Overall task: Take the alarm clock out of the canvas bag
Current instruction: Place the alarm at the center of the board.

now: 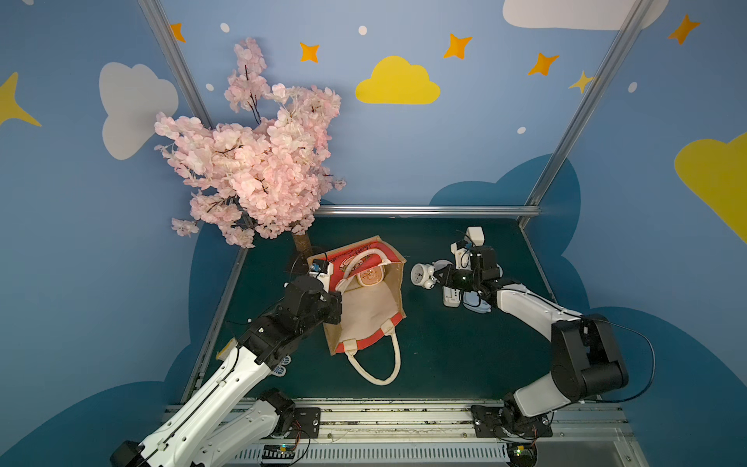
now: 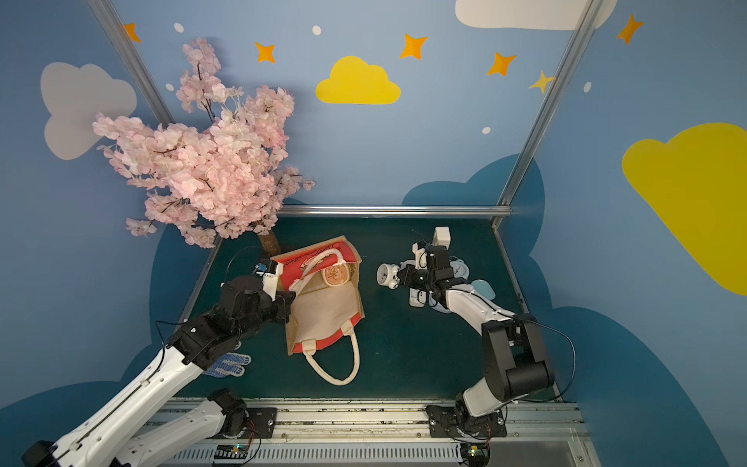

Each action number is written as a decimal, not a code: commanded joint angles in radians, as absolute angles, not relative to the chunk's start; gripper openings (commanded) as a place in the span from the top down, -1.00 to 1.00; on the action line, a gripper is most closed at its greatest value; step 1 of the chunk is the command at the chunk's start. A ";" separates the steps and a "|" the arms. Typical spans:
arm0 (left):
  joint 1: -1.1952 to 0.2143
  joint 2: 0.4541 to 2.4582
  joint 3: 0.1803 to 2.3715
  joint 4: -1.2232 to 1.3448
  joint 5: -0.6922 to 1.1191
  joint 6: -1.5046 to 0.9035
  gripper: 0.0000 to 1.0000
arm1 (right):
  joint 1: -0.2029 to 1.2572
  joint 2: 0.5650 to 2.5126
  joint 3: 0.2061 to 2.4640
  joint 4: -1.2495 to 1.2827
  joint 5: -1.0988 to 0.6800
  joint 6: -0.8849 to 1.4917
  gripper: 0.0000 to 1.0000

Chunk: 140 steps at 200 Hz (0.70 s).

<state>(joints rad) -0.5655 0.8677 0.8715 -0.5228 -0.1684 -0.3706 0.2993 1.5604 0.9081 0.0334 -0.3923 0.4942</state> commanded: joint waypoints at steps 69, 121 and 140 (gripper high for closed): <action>-0.566 0.856 0.859 -0.500 -0.166 -0.381 0.86 | 0.303 1.582 0.882 0.100 -0.497 0.548 1.00; -0.566 0.851 0.858 -0.505 -0.166 -0.381 0.85 | 0.305 1.588 0.866 0.119 -0.506 0.575 1.00; -0.566 0.849 0.857 -0.506 -0.167 -0.381 0.86 | 0.305 1.594 0.867 0.065 -0.475 0.544 1.00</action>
<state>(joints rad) -0.5655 0.8619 0.8673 -0.5220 -0.1684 -0.3714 0.3019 1.5856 0.8688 0.0666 -0.4763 0.5648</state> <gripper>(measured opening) 0.073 0.048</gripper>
